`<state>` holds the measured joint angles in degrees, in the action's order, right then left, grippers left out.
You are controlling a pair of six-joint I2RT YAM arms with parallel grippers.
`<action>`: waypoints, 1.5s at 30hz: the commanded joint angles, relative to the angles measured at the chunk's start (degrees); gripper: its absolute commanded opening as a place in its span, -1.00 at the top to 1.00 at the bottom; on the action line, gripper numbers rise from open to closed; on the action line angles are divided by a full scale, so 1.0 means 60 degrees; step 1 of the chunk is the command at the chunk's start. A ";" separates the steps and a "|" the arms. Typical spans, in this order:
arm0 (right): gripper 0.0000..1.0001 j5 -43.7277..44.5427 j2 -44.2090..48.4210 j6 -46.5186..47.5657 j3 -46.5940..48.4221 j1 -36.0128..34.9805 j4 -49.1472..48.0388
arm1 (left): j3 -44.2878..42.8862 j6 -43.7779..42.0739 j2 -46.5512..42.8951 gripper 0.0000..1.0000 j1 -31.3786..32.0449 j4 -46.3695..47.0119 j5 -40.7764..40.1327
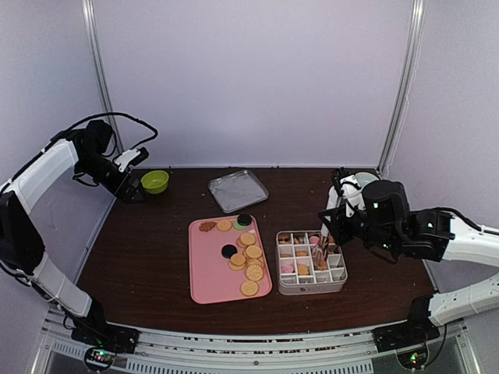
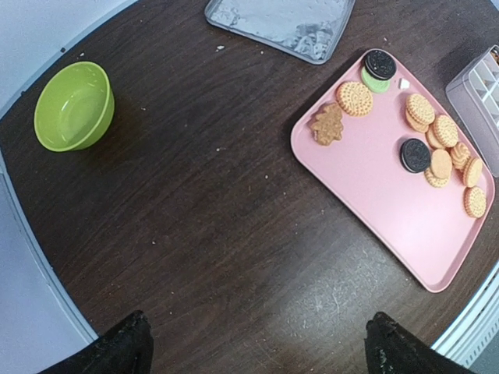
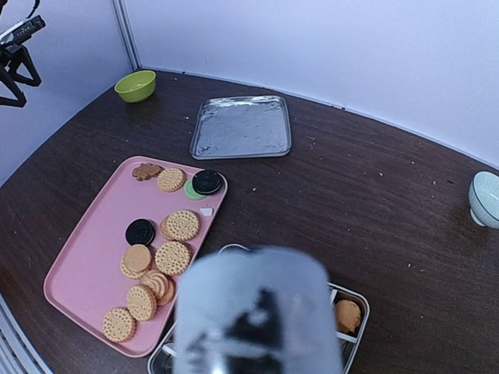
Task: Pack the cookies
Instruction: Place the fake cookies in the empty pocket of the box.
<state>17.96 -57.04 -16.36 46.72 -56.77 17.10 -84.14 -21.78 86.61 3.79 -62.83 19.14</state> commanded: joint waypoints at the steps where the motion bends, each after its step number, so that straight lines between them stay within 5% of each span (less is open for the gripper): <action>1: 1.00 0.0510 0.0307 0.0011 -0.0263 -0.0035 -0.0085 | -0.0231 -0.0191 0.0055 -0.96 0.0027 -0.0130 0.0310; 29: 1.00 0.0408 -0.0705 0.0895 -0.0343 0.0073 -0.1349 | -0.0068 -0.0135 0.0111 -0.96 0.0026 -0.0134 0.0384; 36: 0.43 0.0385 -0.0512 0.0908 -0.0242 0.0085 -0.1118 | -0.0098 -0.0149 0.0110 -0.96 0.0025 -0.0131 0.0385; 45: 0.29 0.0261 -0.0329 0.1058 0.0098 0.0110 -0.0791 | -0.0142 -0.0149 0.0027 -0.96 0.0027 -0.0134 0.0328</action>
<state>19.53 -60.51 -10.74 44.88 -56.47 12.23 -84.14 -22.20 86.83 3.79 -63.26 20.43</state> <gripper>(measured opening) 0.358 0.978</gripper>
